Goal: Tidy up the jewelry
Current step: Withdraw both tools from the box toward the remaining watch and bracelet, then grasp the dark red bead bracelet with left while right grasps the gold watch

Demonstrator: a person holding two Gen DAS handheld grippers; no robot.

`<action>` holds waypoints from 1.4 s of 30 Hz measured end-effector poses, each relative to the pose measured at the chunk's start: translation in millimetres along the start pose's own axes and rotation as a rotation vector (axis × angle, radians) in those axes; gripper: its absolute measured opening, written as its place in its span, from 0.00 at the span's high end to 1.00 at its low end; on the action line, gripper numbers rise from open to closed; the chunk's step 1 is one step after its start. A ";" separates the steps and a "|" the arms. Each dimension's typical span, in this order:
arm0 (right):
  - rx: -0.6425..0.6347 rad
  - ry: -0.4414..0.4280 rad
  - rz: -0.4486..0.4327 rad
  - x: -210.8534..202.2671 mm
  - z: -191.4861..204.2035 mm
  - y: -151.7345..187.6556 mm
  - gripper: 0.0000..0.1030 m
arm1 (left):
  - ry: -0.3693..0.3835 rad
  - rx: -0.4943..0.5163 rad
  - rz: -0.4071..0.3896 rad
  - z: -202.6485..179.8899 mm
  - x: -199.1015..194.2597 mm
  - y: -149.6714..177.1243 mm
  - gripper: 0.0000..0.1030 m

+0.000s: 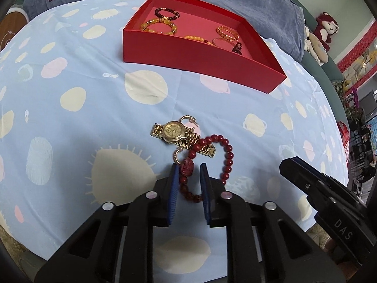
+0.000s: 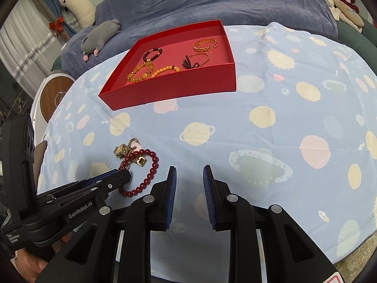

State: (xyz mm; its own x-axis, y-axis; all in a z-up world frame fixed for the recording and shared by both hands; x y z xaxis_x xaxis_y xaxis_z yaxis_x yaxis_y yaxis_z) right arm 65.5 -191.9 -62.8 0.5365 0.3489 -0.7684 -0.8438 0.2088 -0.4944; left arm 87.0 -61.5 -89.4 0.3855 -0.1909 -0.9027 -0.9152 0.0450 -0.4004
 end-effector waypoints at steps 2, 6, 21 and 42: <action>0.001 -0.003 0.002 0.7 0.1 -0.3 0.77 | 0.004 0.000 0.001 0.8 0.1 0.1 0.89; -0.001 -0.007 0.006 2.7 1.7 0.4 0.77 | 0.008 -0.003 0.002 1.9 -2.1 1.1 0.89; -0.080 -0.068 0.049 29.8 47.3 1.2 0.77 | -0.044 -0.057 0.010 49.3 -21.5 20.7 0.90; -0.212 -0.112 0.108 79.0 83.2 -15.0 0.77 | -0.022 -0.084 0.001 64.3 -18.5 20.5 0.90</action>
State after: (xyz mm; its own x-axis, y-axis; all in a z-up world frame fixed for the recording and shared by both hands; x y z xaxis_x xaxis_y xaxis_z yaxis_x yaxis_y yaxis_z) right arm 119.5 -91.4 -82.3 0.4289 0.4604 -0.7773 -0.8684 -0.0270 -0.4951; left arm 68.7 5.9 -91.1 0.3866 -0.1689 -0.9066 -0.9217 -0.0379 -0.3860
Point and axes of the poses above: each gripper's, at about its wrist camera, not at the fingertips, and x roughly the way its jaws point, z to its left, y to its underside, the point moved 9 cm from there along x, roughly the way its jaws point, and after that the axes turned 9 degrees about -y, right-handed, at the moved point
